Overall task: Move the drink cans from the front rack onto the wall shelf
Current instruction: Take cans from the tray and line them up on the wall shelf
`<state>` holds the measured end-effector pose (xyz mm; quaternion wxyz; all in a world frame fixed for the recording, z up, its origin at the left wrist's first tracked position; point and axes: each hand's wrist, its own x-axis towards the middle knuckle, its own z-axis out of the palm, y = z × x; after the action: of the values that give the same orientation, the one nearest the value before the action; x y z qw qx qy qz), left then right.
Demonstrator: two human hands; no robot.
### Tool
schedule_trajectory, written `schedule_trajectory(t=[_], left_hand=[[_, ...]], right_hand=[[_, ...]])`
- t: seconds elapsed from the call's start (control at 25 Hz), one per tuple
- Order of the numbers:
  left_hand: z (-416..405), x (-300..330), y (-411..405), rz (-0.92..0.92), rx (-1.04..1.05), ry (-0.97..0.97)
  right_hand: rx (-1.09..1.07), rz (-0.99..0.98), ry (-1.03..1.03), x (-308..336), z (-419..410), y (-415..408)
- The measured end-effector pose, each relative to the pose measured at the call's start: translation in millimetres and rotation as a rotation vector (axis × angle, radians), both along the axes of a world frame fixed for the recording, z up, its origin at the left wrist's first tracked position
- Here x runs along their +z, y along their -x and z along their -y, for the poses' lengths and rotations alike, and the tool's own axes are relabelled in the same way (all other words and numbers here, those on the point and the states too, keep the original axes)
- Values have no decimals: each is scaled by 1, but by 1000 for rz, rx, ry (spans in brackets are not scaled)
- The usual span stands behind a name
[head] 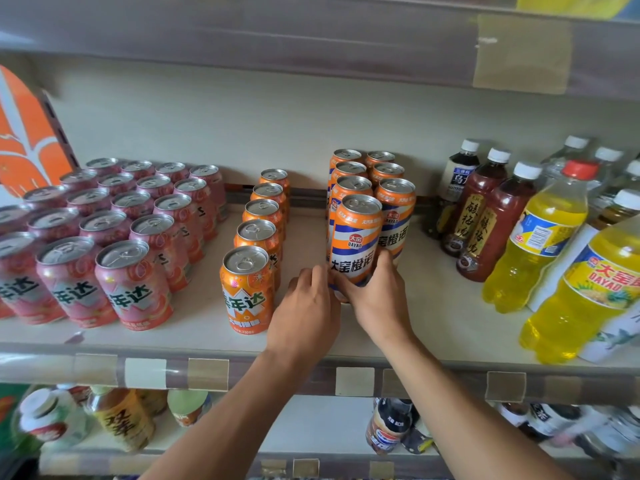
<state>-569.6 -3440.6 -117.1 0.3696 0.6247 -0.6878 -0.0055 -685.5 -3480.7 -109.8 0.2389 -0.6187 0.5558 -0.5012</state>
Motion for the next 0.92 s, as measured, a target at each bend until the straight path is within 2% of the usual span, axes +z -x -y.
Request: schedule_trajectory(t=[0.92], left_hand=[[-1,0,1,-81,-9,-16]], right_hand=[[37,-32,24,1,-1,0]])
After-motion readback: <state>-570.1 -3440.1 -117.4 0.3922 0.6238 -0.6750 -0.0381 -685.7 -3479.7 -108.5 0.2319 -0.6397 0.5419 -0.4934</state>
